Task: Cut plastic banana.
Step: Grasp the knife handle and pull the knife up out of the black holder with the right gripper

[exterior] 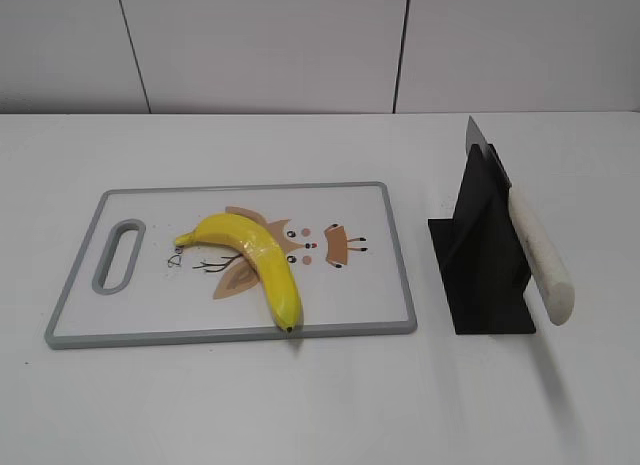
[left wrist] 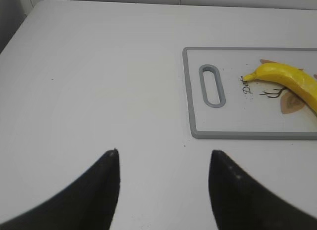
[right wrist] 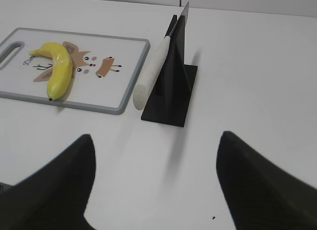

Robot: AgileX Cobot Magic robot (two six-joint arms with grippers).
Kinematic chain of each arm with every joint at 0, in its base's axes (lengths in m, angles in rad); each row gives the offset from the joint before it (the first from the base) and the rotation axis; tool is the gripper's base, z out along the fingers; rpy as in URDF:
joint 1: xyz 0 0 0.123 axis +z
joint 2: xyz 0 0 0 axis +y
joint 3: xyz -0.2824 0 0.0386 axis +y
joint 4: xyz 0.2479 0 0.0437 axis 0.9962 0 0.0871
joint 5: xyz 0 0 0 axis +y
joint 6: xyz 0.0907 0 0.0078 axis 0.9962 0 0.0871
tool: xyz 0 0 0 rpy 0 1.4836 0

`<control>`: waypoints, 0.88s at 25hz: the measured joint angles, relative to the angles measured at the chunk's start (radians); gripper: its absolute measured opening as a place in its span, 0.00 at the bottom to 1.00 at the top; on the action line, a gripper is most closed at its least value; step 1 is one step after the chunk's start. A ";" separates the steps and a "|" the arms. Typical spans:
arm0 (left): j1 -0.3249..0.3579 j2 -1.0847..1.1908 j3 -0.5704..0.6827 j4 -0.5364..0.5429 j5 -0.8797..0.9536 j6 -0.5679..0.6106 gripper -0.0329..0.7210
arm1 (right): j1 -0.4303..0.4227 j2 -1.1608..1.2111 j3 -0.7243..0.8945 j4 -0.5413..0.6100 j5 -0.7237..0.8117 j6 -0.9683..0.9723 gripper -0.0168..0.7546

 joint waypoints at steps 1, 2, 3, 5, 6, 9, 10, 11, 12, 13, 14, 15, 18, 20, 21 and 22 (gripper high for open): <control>0.000 0.000 0.000 0.000 0.000 0.000 0.74 | 0.000 0.000 -0.002 0.000 0.000 0.000 0.78; 0.000 0.000 0.000 0.000 0.000 0.000 0.72 | 0.000 0.002 -0.009 0.000 0.002 0.001 0.78; 0.000 0.000 0.000 0.000 0.000 0.000 0.70 | 0.000 0.012 -0.025 -0.001 0.006 0.001 0.78; 0.000 0.000 0.000 0.000 0.000 0.000 0.67 | 0.000 0.062 -0.070 -0.008 0.014 0.002 0.78; 0.000 0.000 0.000 0.000 0.000 0.000 0.66 | 0.000 0.098 -0.097 -0.018 0.016 0.002 0.78; 0.000 0.000 0.000 0.000 0.000 0.000 0.64 | 0.000 0.215 -0.179 -0.057 0.018 0.003 0.78; 0.000 0.000 0.000 0.000 0.000 0.000 0.65 | 0.000 0.252 -0.207 -0.065 0.020 0.003 0.78; 0.000 0.000 0.000 0.000 0.000 0.000 0.66 | 0.000 0.297 -0.234 -0.069 0.024 0.003 0.78; 0.000 0.000 0.000 0.000 0.000 0.000 0.68 | 0.000 0.342 -0.256 -0.071 0.029 0.003 0.78; 0.000 0.000 0.000 0.000 0.000 0.000 0.72 | 0.000 0.387 -0.281 -0.072 0.035 0.003 0.78; 0.000 0.000 0.000 0.000 0.000 0.000 0.76 | 0.000 0.423 -0.303 -0.074 0.046 0.003 0.78; 0.000 0.000 0.000 0.000 0.000 0.000 0.79 | 0.000 0.466 -0.323 -0.076 0.056 0.003 0.78; 0.000 0.000 0.000 0.000 0.000 0.000 0.84 | 0.000 0.578 -0.370 -0.092 0.080 0.003 0.78; 0.000 0.000 0.000 0.000 0.000 0.000 0.85 | 0.002 0.647 -0.396 -0.098 0.083 0.004 0.78; 0.000 0.000 0.000 0.000 0.000 0.000 0.85 | 0.007 0.682 -0.409 -0.099 0.085 0.004 0.78; 0.000 0.000 0.000 0.000 0.000 0.000 0.85 | 0.017 0.715 -0.420 -0.101 0.086 0.004 0.78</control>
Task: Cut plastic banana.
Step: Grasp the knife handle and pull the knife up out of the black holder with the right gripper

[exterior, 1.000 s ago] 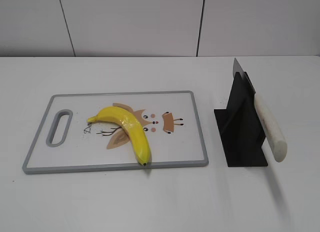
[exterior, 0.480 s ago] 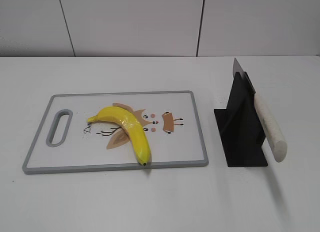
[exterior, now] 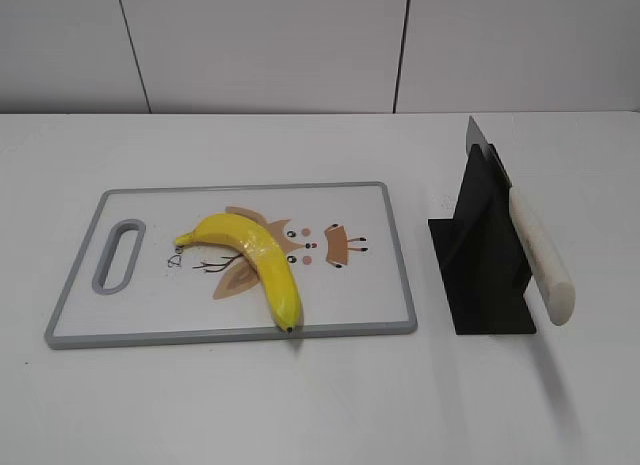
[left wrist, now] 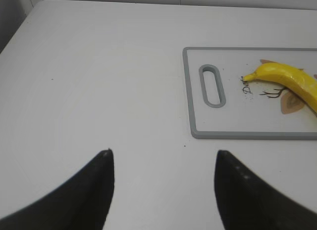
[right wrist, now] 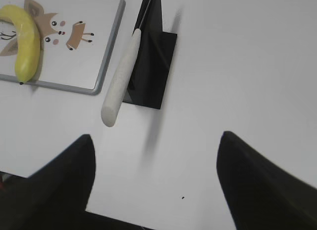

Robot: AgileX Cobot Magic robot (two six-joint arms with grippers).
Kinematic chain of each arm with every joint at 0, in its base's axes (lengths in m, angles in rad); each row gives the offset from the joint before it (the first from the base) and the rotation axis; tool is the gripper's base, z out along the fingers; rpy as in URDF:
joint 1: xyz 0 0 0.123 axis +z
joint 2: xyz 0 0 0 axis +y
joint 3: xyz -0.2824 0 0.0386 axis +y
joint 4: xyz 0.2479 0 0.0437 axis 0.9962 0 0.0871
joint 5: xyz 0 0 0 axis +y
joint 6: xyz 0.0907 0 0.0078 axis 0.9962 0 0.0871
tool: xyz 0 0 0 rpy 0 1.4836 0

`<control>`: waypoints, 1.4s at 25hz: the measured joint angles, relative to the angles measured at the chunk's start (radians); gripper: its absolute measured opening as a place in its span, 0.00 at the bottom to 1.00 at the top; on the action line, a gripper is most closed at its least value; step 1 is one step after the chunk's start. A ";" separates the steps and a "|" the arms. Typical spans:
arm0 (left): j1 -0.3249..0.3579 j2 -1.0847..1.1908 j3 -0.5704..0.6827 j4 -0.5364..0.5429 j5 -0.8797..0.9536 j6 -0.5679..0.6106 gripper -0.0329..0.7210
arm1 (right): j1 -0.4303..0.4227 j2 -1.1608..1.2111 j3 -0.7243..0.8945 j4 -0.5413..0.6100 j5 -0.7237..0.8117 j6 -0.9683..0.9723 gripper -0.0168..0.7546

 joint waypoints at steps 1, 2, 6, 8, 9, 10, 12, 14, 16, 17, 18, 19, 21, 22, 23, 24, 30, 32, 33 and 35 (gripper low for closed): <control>0.000 0.000 0.000 0.000 0.000 0.000 0.85 | 0.017 0.032 -0.009 0.000 0.003 0.000 0.78; 0.000 0.000 0.000 0.000 0.000 0.000 0.85 | 0.040 0.059 -0.020 -0.001 0.003 0.002 0.78; 0.000 0.000 0.000 0.000 0.000 0.000 0.83 | 0.156 0.183 -0.070 -0.006 0.008 0.047 0.78; 0.000 0.000 0.000 0.000 0.000 0.000 0.83 | 0.212 0.260 -0.105 -0.006 0.025 0.069 0.78; 0.000 0.000 0.000 0.000 0.000 0.000 0.82 | 0.232 0.297 -0.128 -0.006 0.036 0.078 0.78; 0.000 0.000 0.000 0.000 0.000 0.000 0.82 | 0.244 0.344 -0.150 -0.006 0.050 0.090 0.78; 0.000 0.000 0.000 0.000 0.000 0.000 0.82 | 0.263 0.430 -0.188 -0.006 0.070 0.112 0.78; 0.000 0.000 0.000 0.000 0.000 0.000 0.82 | 0.274 0.520 -0.223 -0.013 0.086 0.150 0.78; 0.000 0.000 0.000 0.000 0.000 0.000 0.82 | 0.279 0.596 -0.238 -0.028 0.087 0.198 0.78; 0.000 0.000 0.000 0.000 0.000 0.000 0.82 | 0.280 0.634 -0.241 -0.037 0.087 0.224 0.78; 0.000 0.000 0.000 0.000 0.000 0.000 0.82 | 0.280 0.671 -0.241 -0.047 0.088 0.248 0.78; 0.000 0.000 0.000 0.000 0.000 0.000 0.82 | 0.280 0.701 -0.241 -0.054 0.088 0.266 0.78; 0.000 0.000 0.000 0.000 0.000 0.000 0.82 | 0.280 0.769 -0.241 -0.059 0.074 0.302 0.78; 0.000 0.000 0.000 0.000 0.000 0.000 0.82 | 0.280 0.800 -0.241 -0.060 0.062 0.323 0.78; 0.000 0.000 0.000 0.000 0.000 0.000 0.82 | 0.280 0.825 -0.241 -0.060 0.047 0.340 0.78; 0.000 0.000 0.000 0.000 0.000 0.000 0.82 | 0.280 0.854 -0.241 -0.060 0.038 0.360 0.78; 0.000 0.000 0.000 0.000 0.000 0.000 0.82 | 0.280 0.983 -0.242 -0.060 0.025 0.434 0.74; 0.000 0.000 0.000 0.000 0.000 0.000 0.82 | 0.280 1.009 -0.242 -0.059 0.033 0.456 0.69; 0.000 0.000 0.000 0.000 0.000 0.000 0.82 | 0.280 1.016 -0.242 -0.059 0.039 0.465 0.67; 0.000 0.000 0.000 0.000 0.000 0.000 0.82 | 0.280 1.019 -0.242 -0.059 0.047 0.476 0.63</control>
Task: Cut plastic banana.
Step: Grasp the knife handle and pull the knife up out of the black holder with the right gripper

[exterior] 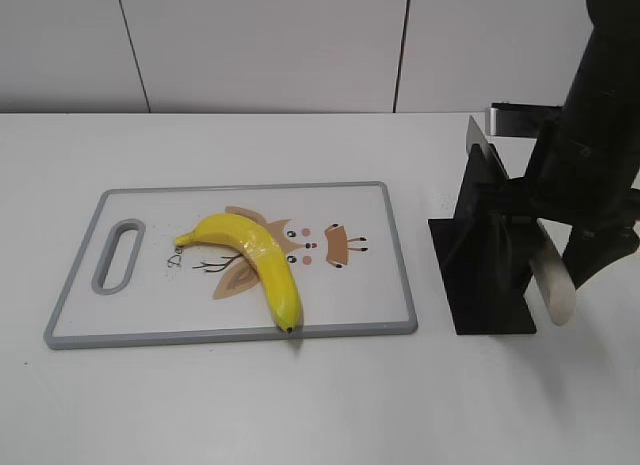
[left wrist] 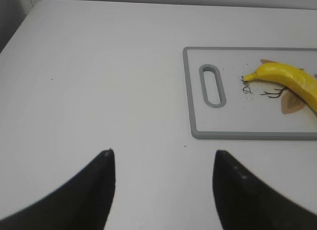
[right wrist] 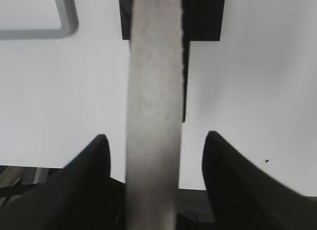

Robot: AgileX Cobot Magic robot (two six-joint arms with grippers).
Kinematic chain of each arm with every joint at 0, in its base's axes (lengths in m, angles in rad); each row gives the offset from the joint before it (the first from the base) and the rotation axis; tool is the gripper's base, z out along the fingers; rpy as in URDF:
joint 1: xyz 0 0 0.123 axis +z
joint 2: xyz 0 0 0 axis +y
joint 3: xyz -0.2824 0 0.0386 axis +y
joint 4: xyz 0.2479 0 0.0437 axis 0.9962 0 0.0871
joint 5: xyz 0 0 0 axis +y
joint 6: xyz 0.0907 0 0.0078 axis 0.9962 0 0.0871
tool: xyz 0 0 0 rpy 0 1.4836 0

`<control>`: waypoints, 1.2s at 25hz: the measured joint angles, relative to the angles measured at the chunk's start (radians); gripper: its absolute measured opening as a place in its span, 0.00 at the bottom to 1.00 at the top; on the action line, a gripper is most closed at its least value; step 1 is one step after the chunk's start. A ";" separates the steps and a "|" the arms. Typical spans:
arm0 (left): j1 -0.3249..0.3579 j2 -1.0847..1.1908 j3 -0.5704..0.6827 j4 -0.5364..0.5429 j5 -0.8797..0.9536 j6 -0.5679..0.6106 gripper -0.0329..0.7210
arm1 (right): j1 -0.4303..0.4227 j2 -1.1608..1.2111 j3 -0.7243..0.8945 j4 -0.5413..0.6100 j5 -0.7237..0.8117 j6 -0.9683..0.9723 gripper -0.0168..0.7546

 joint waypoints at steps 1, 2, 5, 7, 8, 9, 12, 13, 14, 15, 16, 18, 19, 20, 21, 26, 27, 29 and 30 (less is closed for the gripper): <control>0.000 0.000 0.000 0.000 0.000 0.000 0.82 | 0.000 0.000 0.000 0.000 0.002 0.002 0.60; 0.000 0.000 0.000 0.000 0.000 0.000 0.82 | 0.000 0.000 0.000 0.001 0.005 0.003 0.56; 0.000 0.000 0.000 0.000 0.000 0.000 0.82 | 0.000 0.000 0.000 0.002 0.015 0.005 0.37; 0.000 0.000 0.000 0.000 0.000 0.000 0.82 | 0.000 0.000 0.000 0.012 0.022 0.010 0.24; 0.000 0.000 0.000 0.000 0.000 0.000 0.82 | 0.000 0.000 -0.001 0.016 0.022 0.013 0.24; 0.000 0.000 0.000 0.000 0.000 0.000 0.82 | 0.000 0.000 -0.002 0.018 0.022 0.016 0.24; 0.000 0.000 0.000 0.000 0.000 0.000 0.82 | 0.000 0.000 -0.003 0.024 0.022 0.020 0.24; 0.000 0.000 0.000 0.000 0.000 0.000 0.82 | 0.000 0.000 -0.003 0.024 0.022 0.021 0.24; 0.000 0.000 0.000 0.000 0.000 0.000 0.82 | 0.000 0.000 -0.003 0.024 0.022 0.021 0.24; 0.000 0.000 0.000 0.000 0.000 0.000 0.82 | 0.000 -0.002 -0.003 0.024 0.022 0.022 0.24; 0.000 0.000 0.000 0.000 0.000 0.000 0.82 | 0.000 -0.010 -0.004 0.025 0.022 0.022 0.24; 0.000 0.000 0.000 0.000 0.000 0.000 0.82 | 0.000 -0.032 -0.006 0.027 0.026 0.025 0.24; 0.000 0.000 0.000 0.000 0.000 0.000 0.82 | 0.000 -0.044 -0.006 0.027 0.028 0.025 0.24; 0.000 0.000 0.000 0.000 0.000 0.000 0.82 | 0.000 -0.060 -0.006 0.027 0.030 0.025 0.24; 0.000 0.000 0.000 0.000 0.000 0.000 0.82 | 0.000 -0.076 -0.007 0.025 0.034 0.025 0.24; 0.000 0.000 0.000 0.000 0.000 0.000 0.82 | 0.002 -0.148 -0.008 -0.020 0.043 0.028 0.24; 0.000 0.000 0.000 0.000 0.000 0.000 0.81 | 0.002 -0.162 -0.008 -0.026 0.043 0.028 0.24; 0.000 0.000 0.000 0.000 0.000 0.000 0.80 | 0.002 -0.186 -0.008 -0.036 0.044 0.028 0.24; 0.000 0.000 0.000 0.000 0.000 0.000 0.80 | 0.002 -0.198 -0.009 -0.039 0.044 0.028 0.24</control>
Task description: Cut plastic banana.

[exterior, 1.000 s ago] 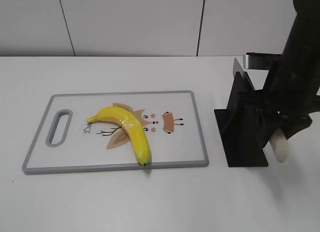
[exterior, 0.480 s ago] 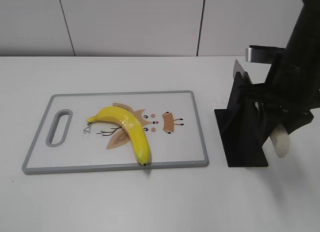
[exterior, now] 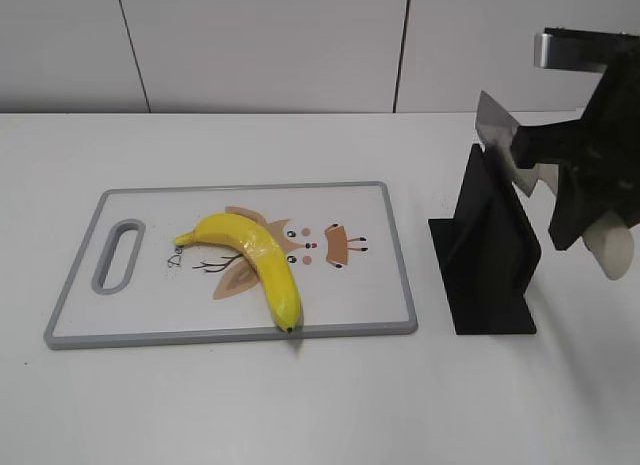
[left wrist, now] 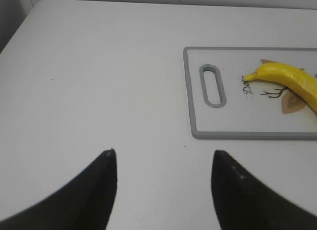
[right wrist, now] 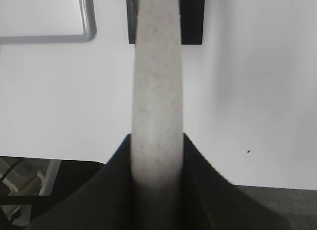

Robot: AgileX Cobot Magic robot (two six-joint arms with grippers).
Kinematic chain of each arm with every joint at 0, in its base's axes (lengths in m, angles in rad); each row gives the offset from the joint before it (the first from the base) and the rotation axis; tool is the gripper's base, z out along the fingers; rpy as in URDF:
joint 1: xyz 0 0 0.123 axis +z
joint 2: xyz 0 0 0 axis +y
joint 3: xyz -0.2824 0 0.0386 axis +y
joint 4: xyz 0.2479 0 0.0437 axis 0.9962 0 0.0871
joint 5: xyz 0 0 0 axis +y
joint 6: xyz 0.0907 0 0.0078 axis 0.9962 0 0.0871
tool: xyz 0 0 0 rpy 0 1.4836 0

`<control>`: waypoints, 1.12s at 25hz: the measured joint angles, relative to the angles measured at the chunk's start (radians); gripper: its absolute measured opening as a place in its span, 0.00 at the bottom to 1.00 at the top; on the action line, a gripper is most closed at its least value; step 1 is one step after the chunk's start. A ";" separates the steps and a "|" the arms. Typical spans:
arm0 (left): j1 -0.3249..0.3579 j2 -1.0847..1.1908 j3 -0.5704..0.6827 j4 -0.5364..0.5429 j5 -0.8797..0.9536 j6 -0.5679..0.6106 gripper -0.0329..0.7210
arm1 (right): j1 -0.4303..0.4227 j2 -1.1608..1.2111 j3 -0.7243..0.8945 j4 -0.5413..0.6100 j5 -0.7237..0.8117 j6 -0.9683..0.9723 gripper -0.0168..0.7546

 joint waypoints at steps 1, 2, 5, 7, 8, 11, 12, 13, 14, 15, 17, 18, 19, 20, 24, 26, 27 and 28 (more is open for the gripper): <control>0.000 0.000 0.000 0.000 0.000 0.000 0.80 | 0.000 -0.010 -0.003 -0.003 0.001 0.000 0.24; 0.000 0.000 0.000 0.000 0.000 0.000 0.79 | 0.000 -0.018 -0.010 -0.004 0.002 0.001 0.24; 0.000 0.000 0.000 0.000 0.000 0.000 0.79 | 0.000 -0.039 -0.049 -0.010 0.007 -0.002 0.24; 0.000 0.000 0.000 0.000 0.000 0.000 0.79 | 0.000 -0.045 -0.087 -0.011 0.008 -0.014 0.24; 0.000 0.000 0.000 0.000 0.000 0.000 0.79 | 0.000 -0.047 -0.111 -0.011 0.008 -0.028 0.24; 0.000 0.000 0.000 0.000 -0.003 0.000 0.79 | 0.000 -0.048 -0.181 -0.002 0.009 -0.121 0.24; 0.000 0.000 -0.001 0.000 -0.005 0.005 0.79 | 0.000 -0.048 -0.203 0.008 0.009 -0.184 0.24; 0.000 0.000 -0.006 0.000 -0.009 0.022 0.79 | 0.000 -0.048 -0.224 0.022 0.009 -0.248 0.24; 0.000 0.005 -0.014 -0.003 -0.012 0.044 0.79 | 0.000 -0.048 -0.239 0.035 0.010 -0.326 0.24; 0.000 0.021 -0.029 -0.005 -0.018 0.068 0.79 | 0.000 -0.048 -0.254 0.048 0.010 -0.404 0.24; 0.000 0.078 -0.069 -0.017 -0.039 0.117 0.79 | 0.001 -0.048 -0.277 0.054 0.011 -0.507 0.24; 0.000 0.121 -0.088 -0.025 -0.055 0.149 0.79 | 0.001 -0.048 -0.288 0.054 0.011 -0.559 0.24; 0.000 0.167 -0.113 -0.035 -0.074 0.176 0.79 | 0.001 -0.047 -0.298 0.051 0.012 -0.610 0.24; 0.000 0.218 -0.138 -0.050 -0.091 0.214 0.79 | 0.001 -0.045 -0.307 0.051 0.013 -0.652 0.24; -0.001 0.427 -0.239 -0.159 -0.197 0.402 0.79 | 0.001 0.000 -0.342 0.052 0.013 -0.831 0.24; -0.001 0.533 -0.296 -0.234 -0.233 0.527 0.79 | 0.001 0.031 -0.358 0.052 0.013 -0.911 0.24; -0.001 0.595 -0.332 -0.276 -0.235 0.593 0.79 | 0.001 0.049 -0.369 0.052 0.013 -0.943 0.24; -0.001 0.648 -0.364 -0.317 -0.233 0.662 0.79 | 0.001 0.068 -0.381 0.052 0.013 -0.981 0.24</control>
